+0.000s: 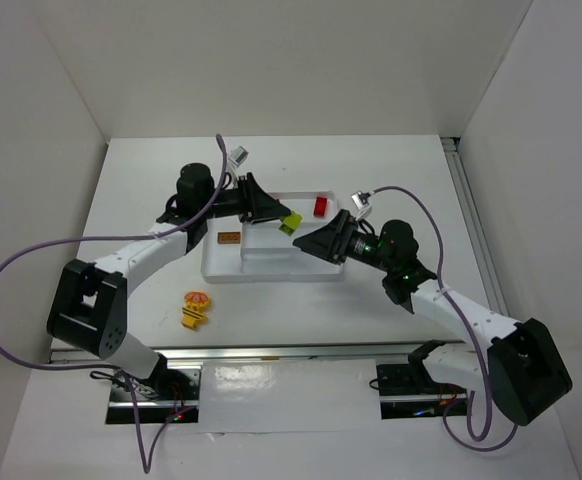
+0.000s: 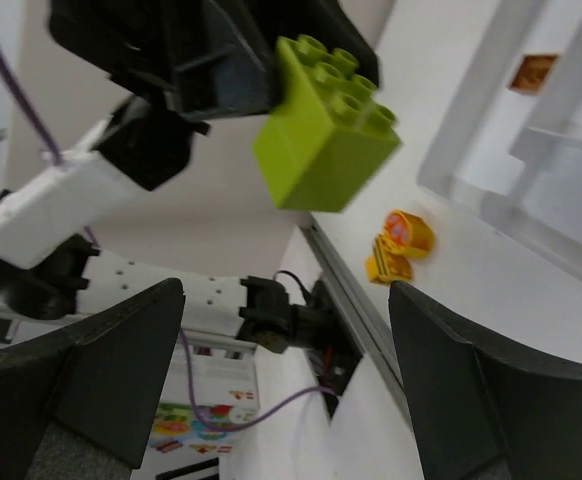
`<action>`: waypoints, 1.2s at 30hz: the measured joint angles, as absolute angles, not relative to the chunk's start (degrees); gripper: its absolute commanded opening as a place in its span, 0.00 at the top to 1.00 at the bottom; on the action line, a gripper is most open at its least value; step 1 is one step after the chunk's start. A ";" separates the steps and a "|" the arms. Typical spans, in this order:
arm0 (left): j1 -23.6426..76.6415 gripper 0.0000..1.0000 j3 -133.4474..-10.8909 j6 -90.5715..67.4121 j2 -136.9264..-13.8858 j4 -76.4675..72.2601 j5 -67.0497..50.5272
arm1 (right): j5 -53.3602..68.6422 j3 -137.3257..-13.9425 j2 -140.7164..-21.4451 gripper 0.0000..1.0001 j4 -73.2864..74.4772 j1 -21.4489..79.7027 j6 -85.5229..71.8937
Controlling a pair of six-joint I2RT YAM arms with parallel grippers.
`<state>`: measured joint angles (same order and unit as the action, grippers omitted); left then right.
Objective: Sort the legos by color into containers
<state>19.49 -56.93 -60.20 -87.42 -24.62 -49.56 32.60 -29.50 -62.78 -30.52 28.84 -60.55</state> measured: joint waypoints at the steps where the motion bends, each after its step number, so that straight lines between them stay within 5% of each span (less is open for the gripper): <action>1: 19.62 1.00 -56.84 -60.36 -87.42 -24.84 -49.80 | 32.99 -29.52 -63.44 0.10 -33.41 28.84 -61.95; 12: 19.70 1.00 -56.88 -60.23 -87.42 -25.39 -50.68 | 33.12 -27.64 -72.01 0.19 -57.65 28.84 -76.51; 36: 20.21 1.00 -58.52 -58.63 -85.78 -24.08 -47.57 | 21.39 -27.75 -72.99 0.21 -53.93 33.23 -75.53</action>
<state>20.21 -58.52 -58.63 -85.78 -24.08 -47.57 21.39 -27.75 -72.99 -53.93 33.23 -75.53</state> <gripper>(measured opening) 0.461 0.812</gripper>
